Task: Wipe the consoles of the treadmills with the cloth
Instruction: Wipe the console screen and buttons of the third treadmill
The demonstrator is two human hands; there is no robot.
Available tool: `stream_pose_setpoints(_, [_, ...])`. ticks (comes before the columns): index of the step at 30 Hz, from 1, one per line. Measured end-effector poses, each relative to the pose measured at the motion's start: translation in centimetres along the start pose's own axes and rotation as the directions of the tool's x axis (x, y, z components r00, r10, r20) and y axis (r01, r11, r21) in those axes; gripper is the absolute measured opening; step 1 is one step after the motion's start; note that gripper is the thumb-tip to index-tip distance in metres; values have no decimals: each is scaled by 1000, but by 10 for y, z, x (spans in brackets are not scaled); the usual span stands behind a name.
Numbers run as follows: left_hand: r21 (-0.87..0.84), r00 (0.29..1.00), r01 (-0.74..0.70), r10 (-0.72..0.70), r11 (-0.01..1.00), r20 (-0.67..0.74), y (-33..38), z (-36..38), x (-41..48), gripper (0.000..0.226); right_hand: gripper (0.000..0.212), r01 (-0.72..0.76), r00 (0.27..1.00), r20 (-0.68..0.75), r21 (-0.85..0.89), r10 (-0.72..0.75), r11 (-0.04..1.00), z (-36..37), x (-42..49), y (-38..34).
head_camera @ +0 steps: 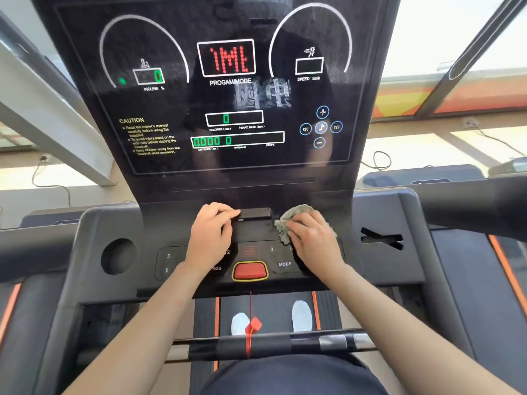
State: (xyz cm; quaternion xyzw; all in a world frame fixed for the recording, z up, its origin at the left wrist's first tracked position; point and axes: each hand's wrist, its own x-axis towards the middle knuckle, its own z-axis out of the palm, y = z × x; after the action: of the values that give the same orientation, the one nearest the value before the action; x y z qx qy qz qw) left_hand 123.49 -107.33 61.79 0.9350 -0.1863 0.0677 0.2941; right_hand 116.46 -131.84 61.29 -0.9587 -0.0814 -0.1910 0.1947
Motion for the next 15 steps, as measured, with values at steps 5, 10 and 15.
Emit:
stream_pose_setpoints(5, [15,995,62,-63,998,74,-17,-15,-4,37,25,150,979,133,38,-154,988,33,16,-19])
stream_pose_setpoints(10, [-31,991,91,-88,995,99,-30,-25,-10,42,26,238,933,272,23,-236,971,57,42,-47])
stream_pose_setpoints(15, [-18,981,190,-188,982,50,-49,-44,-27,33,27,310,866,394,58,-308,949,92,62,-98])
